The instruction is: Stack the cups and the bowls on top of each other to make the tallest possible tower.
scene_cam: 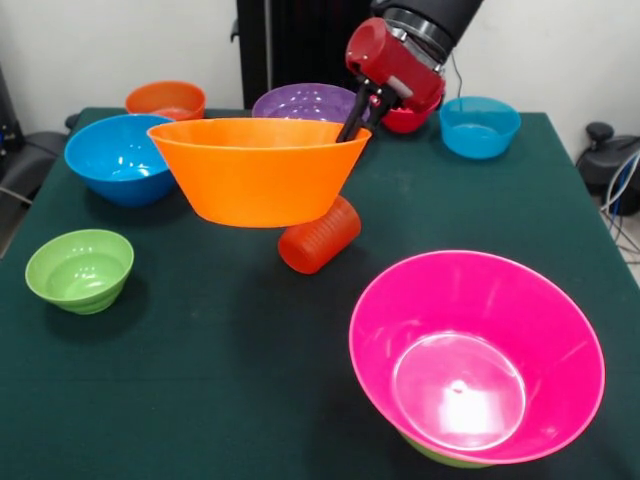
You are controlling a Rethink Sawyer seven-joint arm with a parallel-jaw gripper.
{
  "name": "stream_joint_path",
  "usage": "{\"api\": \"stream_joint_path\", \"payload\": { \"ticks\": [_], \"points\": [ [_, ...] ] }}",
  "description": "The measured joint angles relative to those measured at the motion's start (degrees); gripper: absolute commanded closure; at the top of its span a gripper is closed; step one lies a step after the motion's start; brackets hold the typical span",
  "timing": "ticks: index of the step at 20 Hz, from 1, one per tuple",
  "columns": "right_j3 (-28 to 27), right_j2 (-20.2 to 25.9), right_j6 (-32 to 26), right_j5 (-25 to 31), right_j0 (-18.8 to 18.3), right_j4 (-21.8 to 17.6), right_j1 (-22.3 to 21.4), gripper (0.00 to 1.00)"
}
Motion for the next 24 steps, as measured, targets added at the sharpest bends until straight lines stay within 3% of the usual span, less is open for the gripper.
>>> {"api": "stream_joint_path", "payload": {
  "ticks": [7, 14, 24],
  "points": [
    [-2.03, -2.95, 0.0, 0.0, 3.46, 5.12, 3.77, 1.0],
    [-5.58, -6.27, 0.0, 0.04, 11.09, 8.7, 10.05, 1.0],
    [-9.2, -9.7, 0.0, 0.05, 18.56, 13.95, 13.72, 1.0]
  ]
}}
